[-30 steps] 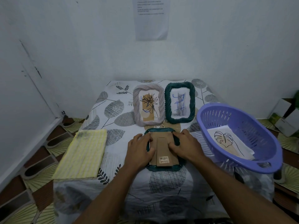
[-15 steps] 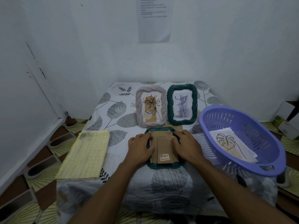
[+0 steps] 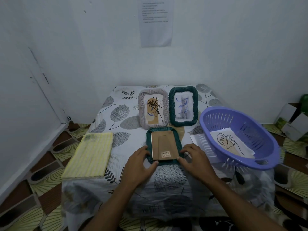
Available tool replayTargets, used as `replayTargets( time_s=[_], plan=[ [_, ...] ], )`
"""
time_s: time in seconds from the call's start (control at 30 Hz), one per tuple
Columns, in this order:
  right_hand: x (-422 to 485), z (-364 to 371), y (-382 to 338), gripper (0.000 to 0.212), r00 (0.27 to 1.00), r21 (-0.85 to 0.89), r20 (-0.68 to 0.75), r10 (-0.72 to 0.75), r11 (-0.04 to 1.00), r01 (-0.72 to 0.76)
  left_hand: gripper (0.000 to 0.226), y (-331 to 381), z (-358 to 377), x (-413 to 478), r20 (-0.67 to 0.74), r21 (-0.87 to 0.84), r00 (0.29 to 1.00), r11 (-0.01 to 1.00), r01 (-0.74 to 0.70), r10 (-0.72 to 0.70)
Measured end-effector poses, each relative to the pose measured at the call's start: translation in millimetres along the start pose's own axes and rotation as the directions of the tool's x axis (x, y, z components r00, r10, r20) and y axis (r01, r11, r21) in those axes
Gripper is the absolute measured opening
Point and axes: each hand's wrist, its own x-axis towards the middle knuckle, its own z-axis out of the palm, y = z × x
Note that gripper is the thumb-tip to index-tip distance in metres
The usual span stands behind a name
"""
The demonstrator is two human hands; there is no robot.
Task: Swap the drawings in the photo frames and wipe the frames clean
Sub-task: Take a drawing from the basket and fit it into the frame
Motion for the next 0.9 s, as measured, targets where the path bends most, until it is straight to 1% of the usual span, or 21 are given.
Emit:
replayTargets(
  time_s=[0.13, 0.27, 0.43, 0.57, 0.7, 0.8, 0.9],
  plan=[
    [-8, 1, -3, 0.020, 0.999, 0.035, -0.021, 0.025, 0.999, -0.024, 0.040, 6, -3, -5, -0.048, -0.065, 0.997, 0.996, 0.059, -0.062],
    [-9, 1, -5, 0.021, 0.998, 0.054, -0.045, 0.045, 0.998, -0.043, 0.032, 7, 0, -8, -0.054, -0.097, 0.996, 0.993, 0.067, -0.072],
    [-11, 2, -5, 0.023, 0.994, 0.126, -0.044, 0.099, 0.988, -0.093, 0.026, 6, 0, -9, -0.061, -0.122, 0.995, 0.990, 0.069, -0.076],
    [-12, 0, -6, 0.024, 0.993, 0.134, -0.039, 0.109, 0.986, -0.103, 0.027, 7, 1, -11, -0.050, -0.109, 0.996, 0.992, 0.063, -0.068],
    [-11, 0, -6, 0.022, 0.993, 0.141, 0.002, 0.122, 0.983, -0.121, 0.027, 5, 0, -9, -0.031, -0.120, 0.996, 0.989, 0.085, -0.089],
    [-11, -3, -9, 0.019, 0.994, 0.137, 0.008, 0.109, 0.985, -0.109, 0.027, 5, -1, -9, -0.030, -0.114, 0.997, 0.991, 0.066, -0.070],
    [-11, -4, -11, 0.017, 0.995, 0.129, 0.011, 0.097, 0.987, -0.098, 0.033, 4, 0, -9, -0.038, -0.108, 0.998, 0.993, 0.049, -0.053]
  ],
)
